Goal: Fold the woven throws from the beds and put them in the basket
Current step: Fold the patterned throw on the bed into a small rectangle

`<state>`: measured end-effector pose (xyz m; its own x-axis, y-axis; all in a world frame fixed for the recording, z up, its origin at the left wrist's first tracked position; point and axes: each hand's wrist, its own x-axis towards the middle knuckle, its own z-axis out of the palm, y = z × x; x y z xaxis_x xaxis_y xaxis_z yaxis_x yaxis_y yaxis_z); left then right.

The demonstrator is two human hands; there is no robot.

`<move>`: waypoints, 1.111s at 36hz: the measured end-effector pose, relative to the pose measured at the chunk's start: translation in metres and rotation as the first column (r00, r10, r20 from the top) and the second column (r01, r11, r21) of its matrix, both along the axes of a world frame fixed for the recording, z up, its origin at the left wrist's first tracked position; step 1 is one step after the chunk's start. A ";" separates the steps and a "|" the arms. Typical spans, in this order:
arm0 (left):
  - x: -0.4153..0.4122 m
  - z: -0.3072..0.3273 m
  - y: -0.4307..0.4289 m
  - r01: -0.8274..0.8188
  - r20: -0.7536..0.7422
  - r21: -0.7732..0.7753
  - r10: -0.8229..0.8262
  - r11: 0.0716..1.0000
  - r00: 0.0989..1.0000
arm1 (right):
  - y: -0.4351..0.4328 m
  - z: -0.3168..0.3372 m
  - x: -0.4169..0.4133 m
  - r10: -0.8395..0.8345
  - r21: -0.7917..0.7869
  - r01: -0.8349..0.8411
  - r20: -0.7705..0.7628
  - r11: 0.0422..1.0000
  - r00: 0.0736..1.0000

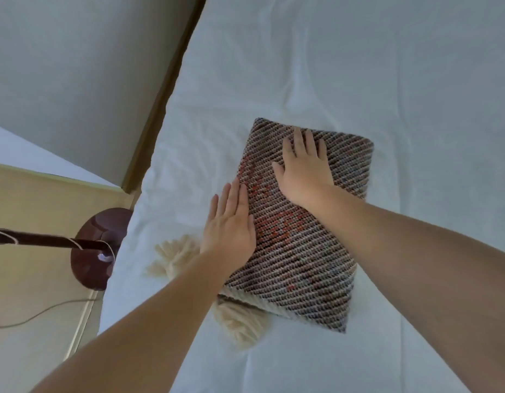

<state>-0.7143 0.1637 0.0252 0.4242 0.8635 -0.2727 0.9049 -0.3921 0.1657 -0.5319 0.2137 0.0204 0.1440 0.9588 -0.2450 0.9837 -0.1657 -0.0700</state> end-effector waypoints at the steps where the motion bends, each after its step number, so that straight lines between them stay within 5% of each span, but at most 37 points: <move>1: 0.008 -0.001 0.015 0.044 0.019 0.018 -0.044 0.999 0.999 | -0.004 -0.003 0.004 -0.009 0.008 0.009 0.021 1.000 1.000; 13: 0.095 -0.052 0.130 0.276 -0.042 0.058 -0.273 0.960 0.961 | -0.021 -0.042 0.051 -0.298 -0.010 0.298 0.050 0.954 0.953; 24: 0.087 -0.050 0.117 0.274 -0.048 0.058 -0.271 0.960 0.961 | -0.038 -0.035 0.041 -0.498 -0.061 0.499 0.028 0.865 0.867; 32: 0.021 -0.035 0.024 0.206 -0.006 -0.012 -0.206 0.979 0.979 | -0.119 -0.015 -0.068 -0.571 -0.123 0.562 -0.055 0.818 0.819; 40: 0.014 -0.065 0.023 0.217 -0.014 0.014 -0.216 0.976 0.976 | -0.192 -0.043 -0.067 -0.622 -0.114 0.614 -0.048 0.781 0.781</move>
<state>-0.6999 0.1868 -0.0394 0.5982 0.7556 -0.2669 0.8002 -0.5813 0.1475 -0.5989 0.0216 -0.0231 0.6751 0.6444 -0.3592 0.6594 -0.7454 -0.0979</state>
